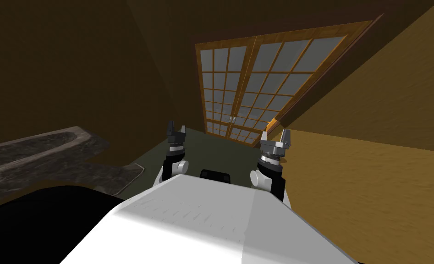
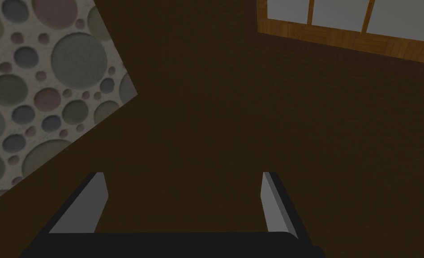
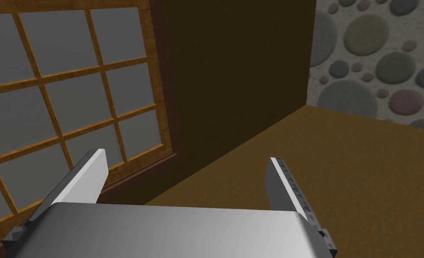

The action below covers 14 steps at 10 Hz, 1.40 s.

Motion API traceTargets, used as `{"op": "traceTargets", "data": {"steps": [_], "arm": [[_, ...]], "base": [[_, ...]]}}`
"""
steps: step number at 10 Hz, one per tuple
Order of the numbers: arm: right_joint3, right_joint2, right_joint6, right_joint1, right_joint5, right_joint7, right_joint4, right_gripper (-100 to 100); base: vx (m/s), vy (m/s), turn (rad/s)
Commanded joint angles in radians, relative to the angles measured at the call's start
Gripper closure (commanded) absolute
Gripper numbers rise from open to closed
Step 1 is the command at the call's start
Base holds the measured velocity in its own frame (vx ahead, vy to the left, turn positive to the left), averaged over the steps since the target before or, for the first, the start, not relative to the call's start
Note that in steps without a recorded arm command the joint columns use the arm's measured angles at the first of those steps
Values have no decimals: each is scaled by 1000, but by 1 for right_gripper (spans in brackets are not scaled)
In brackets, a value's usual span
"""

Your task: Pull the door open

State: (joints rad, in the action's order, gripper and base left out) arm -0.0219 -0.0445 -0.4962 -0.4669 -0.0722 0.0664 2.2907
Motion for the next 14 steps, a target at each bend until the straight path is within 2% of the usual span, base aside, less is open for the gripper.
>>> {"op": "traceTargets", "data": {"steps": [1, 3, 8, 14], "arm": [[5, -4, -6, 3, 9, -18, -20, -100], [12, -9, -14, 6, 20, -42, -45, -100], [41, -25, -48, 21, 67, -139, -152, -100], [75, -37, -88, 39, 122, -253, -277, -100]], "base": [[92, -1, -20], [198, 25, -19], [207, 34, -28], [151, 30, -31]]}}
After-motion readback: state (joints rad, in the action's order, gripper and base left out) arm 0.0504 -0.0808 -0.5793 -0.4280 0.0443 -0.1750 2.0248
